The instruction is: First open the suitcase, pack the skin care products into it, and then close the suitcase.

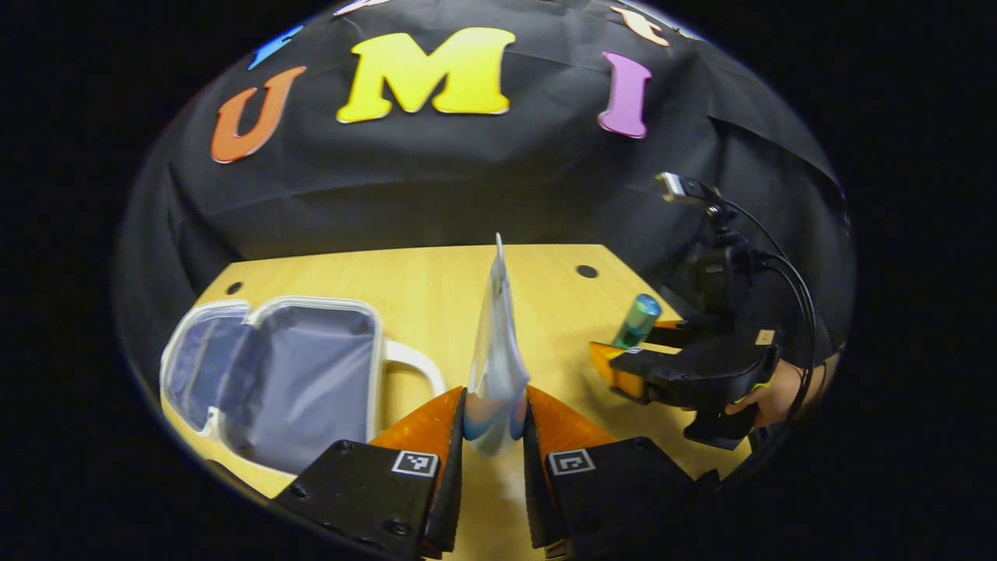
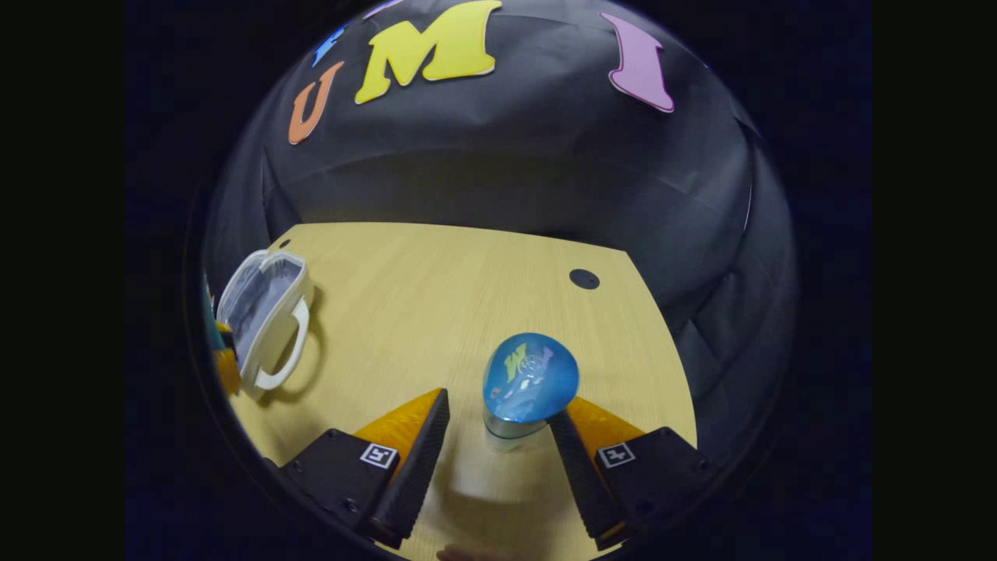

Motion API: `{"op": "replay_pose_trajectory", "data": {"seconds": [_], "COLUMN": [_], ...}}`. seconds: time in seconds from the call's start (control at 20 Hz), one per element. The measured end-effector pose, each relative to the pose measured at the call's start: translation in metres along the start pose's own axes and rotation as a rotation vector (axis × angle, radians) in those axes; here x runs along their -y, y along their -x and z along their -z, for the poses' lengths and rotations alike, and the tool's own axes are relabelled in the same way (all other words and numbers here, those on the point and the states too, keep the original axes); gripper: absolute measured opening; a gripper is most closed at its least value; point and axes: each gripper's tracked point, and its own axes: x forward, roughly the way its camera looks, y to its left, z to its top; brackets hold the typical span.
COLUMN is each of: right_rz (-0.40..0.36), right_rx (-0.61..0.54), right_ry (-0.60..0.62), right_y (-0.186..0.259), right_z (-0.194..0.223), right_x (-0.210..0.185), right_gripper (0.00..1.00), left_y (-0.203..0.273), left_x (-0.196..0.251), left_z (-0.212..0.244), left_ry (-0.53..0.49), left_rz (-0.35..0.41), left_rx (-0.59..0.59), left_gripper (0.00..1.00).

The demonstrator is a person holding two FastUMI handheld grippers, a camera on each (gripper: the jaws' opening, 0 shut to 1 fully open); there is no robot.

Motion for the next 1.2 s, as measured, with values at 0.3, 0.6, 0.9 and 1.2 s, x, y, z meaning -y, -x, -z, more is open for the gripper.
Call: {"op": "replay_pose_trajectory", "data": {"seconds": [0.3,0.6,0.9,1.2], "right_rz": [0.068,0.057,-0.073,-0.092], "right_rx": [-0.020,-0.033,-0.043,-0.073], "right_ry": [-0.018,-0.023,-0.107,-0.100], "right_y": [0.000,0.048,0.122,0.147], "right_z": [0.006,0.003,-0.011,-0.008], "right_x": [0.006,-0.028,-0.101,-0.140], "right_gripper": [0.39,0.39,0.39,0.39], "left_y": [0.030,0.025,-0.022,-0.041], "left_x": [-0.074,-0.158,-0.208,-0.200], "left_z": [-0.003,0.014,0.059,0.092], "left_ry": [0.030,0.068,0.141,0.101], "left_rz": [-0.091,-0.139,-0.117,-0.064], "left_rx": [0.020,-0.059,-0.239,-0.369], "left_gripper": [0.36,0.41,0.36,0.36]}}
